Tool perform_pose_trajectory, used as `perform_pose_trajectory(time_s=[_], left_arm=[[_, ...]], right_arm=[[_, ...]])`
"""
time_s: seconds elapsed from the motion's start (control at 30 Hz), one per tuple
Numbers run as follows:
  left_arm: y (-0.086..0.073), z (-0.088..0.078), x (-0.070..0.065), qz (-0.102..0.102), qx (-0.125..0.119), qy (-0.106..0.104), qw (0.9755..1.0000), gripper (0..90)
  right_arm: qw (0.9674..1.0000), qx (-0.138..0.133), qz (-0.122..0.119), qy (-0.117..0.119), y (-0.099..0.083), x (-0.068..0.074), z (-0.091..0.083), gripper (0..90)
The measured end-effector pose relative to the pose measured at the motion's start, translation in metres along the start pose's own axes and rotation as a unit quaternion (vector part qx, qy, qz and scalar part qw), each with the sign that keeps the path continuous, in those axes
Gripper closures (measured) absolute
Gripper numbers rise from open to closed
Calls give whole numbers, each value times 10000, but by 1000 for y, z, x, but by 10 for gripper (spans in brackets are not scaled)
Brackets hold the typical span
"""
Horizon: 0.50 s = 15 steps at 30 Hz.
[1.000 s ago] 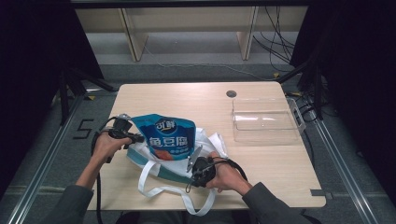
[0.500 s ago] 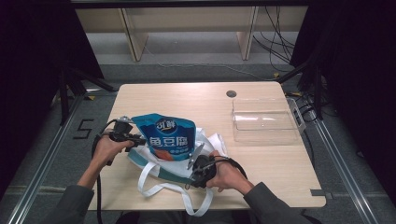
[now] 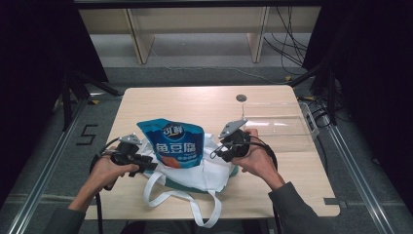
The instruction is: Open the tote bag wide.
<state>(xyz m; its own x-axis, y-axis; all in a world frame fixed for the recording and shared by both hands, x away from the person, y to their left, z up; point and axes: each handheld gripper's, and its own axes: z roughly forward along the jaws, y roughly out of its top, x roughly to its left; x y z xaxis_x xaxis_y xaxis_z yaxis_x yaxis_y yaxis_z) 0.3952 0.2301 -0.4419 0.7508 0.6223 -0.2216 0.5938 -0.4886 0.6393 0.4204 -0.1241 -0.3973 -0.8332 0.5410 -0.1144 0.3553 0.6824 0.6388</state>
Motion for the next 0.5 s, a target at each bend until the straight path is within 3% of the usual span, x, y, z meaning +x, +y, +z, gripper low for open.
perform_pose_trajectory(time_s=[0.13,0.17,0.2,0.23,0.27,0.33,0.43,0.5], left_arm=[[-12,11,-1,99,136,-67,9998,739],[-15,14,-2,138,193,-30,9997,773],[-18,17,-4,184,240,-31,9995,801],[-20,20,-4,268,288,24,9992,847],[-22,22,-5,353,350,71,9987,847],[-25,27,-5,458,467,101,9978,880],[-30,33,-4,553,663,130,9962,887],[-31,34,-4,698,783,208,9943,888]], right_arm=[[9999,101,-15,13,7,-12,17,576],[9999,106,35,30,8,-11,23,627],[9997,97,-150,172,10,-12,28,695],[9986,213,-307,382,10,-13,39,849],[9986,213,-307,382,10,-13,39,849],[9983,330,-436,213,10,-17,47,882],[9998,154,-18,-89,7,-25,47,889],[9987,157,204,-430,2,-34,49,890]])
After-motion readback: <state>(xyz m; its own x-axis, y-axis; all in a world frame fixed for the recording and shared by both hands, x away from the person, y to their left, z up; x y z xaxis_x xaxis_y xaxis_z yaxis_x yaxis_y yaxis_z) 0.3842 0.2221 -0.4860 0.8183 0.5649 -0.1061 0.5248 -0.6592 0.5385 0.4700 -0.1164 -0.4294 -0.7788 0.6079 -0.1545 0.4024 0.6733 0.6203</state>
